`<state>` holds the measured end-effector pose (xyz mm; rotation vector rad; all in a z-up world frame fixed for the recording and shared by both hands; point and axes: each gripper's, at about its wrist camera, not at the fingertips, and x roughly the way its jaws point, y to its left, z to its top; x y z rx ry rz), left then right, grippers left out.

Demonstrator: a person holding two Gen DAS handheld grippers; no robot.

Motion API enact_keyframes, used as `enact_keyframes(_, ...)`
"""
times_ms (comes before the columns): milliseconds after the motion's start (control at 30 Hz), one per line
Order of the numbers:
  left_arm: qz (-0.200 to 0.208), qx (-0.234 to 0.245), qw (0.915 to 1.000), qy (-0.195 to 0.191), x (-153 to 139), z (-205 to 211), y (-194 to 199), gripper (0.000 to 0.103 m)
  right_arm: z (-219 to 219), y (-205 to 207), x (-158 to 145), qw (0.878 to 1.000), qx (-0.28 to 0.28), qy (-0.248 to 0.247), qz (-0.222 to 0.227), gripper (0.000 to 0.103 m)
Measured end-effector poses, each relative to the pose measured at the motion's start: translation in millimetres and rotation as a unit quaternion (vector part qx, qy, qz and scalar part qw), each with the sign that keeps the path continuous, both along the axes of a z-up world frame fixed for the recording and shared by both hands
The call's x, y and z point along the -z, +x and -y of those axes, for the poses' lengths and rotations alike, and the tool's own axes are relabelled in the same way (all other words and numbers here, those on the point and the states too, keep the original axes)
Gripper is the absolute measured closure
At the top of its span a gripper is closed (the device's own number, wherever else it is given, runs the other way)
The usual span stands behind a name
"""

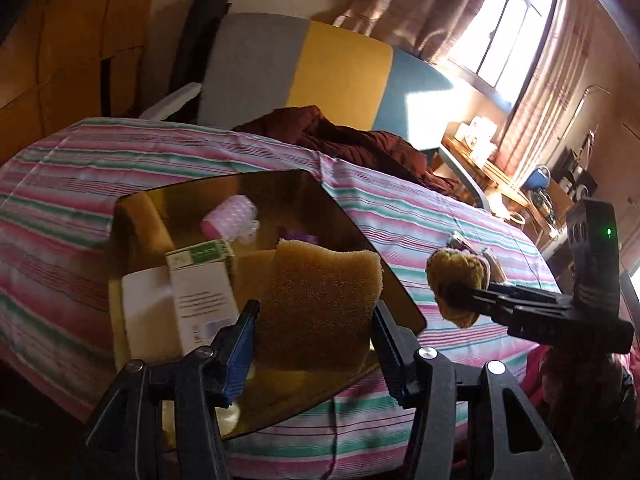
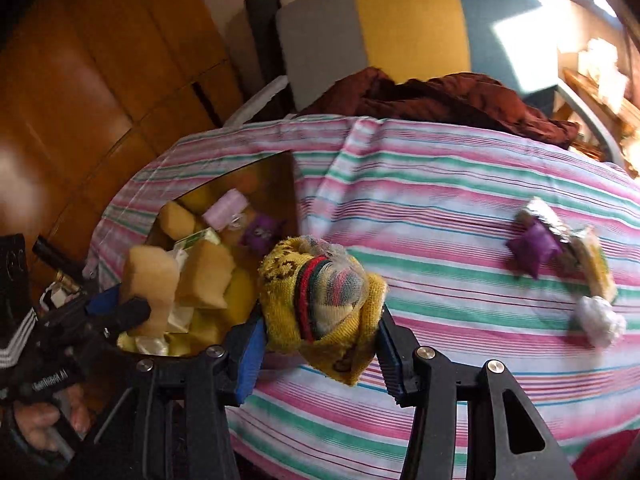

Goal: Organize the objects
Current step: 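Carry the sponge and knitted toy over the gold tray and release both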

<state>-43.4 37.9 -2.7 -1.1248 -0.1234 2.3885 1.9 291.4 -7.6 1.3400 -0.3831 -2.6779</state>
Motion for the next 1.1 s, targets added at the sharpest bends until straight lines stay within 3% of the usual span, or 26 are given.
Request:
enact_keyframes(300,0.019,-0.108,0.9939,0.008,8,90,-5,0.048,67,-16,16,0.997,-0.079,0.019,0.011,0.050)
enact_keyframes(567,0.035,-0.155,0.9873,0.010,22,130,1,0.048,95,-24,30,0.994,-0.092,0.052,0.017,0.049)
enact_keyframes(700,0.041,-0.138,0.9894,0.019,26,122,2,0.048,98,-26,36,0.994,-0.093,0.056,0.021,0.048)
enact_keyframes(867,0.037,-0.073,0.9961,0.032,24,83,1,0.048,97,-27,43,0.994,-0.085,0.058,0.032,0.046)
enact_keyframes(1100,0.055,-0.009,0.9983,0.020,36,33,4,0.048,90,-22,51,0.995,-0.068,0.061,0.039,0.046)
